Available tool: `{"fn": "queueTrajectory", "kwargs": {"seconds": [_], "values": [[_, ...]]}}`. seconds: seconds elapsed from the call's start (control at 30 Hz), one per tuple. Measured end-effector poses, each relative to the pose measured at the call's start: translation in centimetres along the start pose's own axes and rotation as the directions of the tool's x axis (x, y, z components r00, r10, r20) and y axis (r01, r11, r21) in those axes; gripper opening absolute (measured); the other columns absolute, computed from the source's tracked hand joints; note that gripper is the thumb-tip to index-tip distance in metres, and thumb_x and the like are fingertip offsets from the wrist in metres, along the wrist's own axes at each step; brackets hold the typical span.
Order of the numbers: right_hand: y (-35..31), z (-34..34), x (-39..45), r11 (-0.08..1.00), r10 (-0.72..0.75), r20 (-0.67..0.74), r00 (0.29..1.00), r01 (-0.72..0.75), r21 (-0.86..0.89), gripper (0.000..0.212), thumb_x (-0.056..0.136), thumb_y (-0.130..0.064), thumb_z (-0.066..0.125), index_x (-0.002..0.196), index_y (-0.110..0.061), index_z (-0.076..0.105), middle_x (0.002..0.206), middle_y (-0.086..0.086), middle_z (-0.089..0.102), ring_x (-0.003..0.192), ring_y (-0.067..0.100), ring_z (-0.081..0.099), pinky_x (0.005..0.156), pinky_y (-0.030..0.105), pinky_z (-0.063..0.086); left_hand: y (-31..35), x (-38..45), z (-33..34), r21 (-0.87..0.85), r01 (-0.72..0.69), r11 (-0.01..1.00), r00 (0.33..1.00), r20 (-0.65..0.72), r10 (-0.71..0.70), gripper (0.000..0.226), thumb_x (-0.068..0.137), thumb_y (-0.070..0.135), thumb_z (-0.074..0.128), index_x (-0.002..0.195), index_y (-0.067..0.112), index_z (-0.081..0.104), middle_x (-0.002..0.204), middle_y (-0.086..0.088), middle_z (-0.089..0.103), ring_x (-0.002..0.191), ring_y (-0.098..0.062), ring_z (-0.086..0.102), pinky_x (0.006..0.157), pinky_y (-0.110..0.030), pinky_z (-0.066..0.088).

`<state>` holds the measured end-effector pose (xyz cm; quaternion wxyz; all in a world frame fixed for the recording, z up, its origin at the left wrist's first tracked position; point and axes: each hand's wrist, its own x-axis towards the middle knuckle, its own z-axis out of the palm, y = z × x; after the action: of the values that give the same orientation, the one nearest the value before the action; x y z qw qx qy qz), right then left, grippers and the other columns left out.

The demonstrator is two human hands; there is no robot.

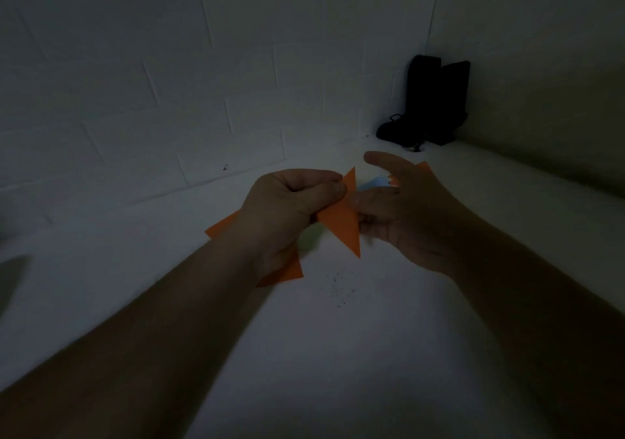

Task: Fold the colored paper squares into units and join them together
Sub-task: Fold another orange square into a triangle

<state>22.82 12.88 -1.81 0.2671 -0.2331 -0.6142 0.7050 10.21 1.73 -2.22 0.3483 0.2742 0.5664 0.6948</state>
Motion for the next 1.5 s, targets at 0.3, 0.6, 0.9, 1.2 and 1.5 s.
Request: {"fn": "queueTrajectory", "kwargs": {"seconds": [0.3,0.6,0.9,1.2,1.5], "values": [[0.6,-0.7,0.0,0.981,-0.099,0.103,0.990,0.114,-0.155,0.052,0.091,0.001,0.066,0.136,-0.020,0.053,0.110,0.007,0.070,0.101,0.027,0.072,0.088,0.048,0.060,0.2,-0.1,0.1,-0.054,-0.004,0.999,1.000,-0.012,0.004,0.015,0.089,0.002,0.073,0.104,0.000,0.075,0.094,-0.017,0.078,0.079,-0.020,0.075,0.071,-0.024,0.060],[0.6,-0.2,0.1,0.995,-0.069,0.082,0.994,0.075,-0.069,0.072,0.087,0.003,0.069,0.148,-0.021,0.038,0.092,0.006,0.077,0.094,0.022,0.074,0.084,0.047,0.061,0.3,0.3,-0.2,-0.104,-0.028,0.994,0.999,-0.042,0.024,0.013,0.090,0.003,0.073,0.102,0.000,0.075,0.085,-0.014,0.077,0.074,-0.019,0.074,0.072,-0.027,0.060],[0.0,0.0,-0.5,0.992,-0.023,0.121,0.992,0.038,-0.123,0.070,0.087,0.008,0.066,0.148,-0.008,0.038,0.080,-0.006,0.076,0.085,0.013,0.075,0.067,0.030,0.062,0.2,0.5,-0.3,-0.099,-0.046,0.994,0.997,-0.059,0.040,0.009,0.091,0.003,0.072,0.099,0.003,0.076,0.086,-0.012,0.078,0.076,-0.017,0.074,0.074,-0.025,0.060],[0.3,-0.1,-0.4,0.986,0.015,0.106,0.994,0.003,-0.168,0.075,0.084,0.009,0.067,0.150,-0.013,0.039,0.086,0.016,0.073,0.074,0.020,0.072,0.070,0.032,0.061,0.2,0.7,-0.7,-0.133,-0.040,0.990,0.998,-0.056,0.033,0.012,0.092,0.006,0.071,0.103,0.002,0.075,0.091,-0.013,0.078,0.081,-0.018,0.075,0.076,-0.026,0.060],[0.2,-0.2,-0.2,0.988,0.024,0.095,0.995,-0.009,-0.155,0.074,0.085,0.004,0.070,0.149,-0.015,0.039,0.085,0.016,0.075,0.072,0.022,0.073,0.069,0.032,0.061,0.5,0.9,-1.1,-0.179,-0.040,0.983,0.998,-0.062,0.029,0.013,0.093,0.006,0.070,0.106,0.003,0.074,0.090,-0.009,0.079,0.081,-0.016,0.075,0.078,-0.027,0.061]]}}
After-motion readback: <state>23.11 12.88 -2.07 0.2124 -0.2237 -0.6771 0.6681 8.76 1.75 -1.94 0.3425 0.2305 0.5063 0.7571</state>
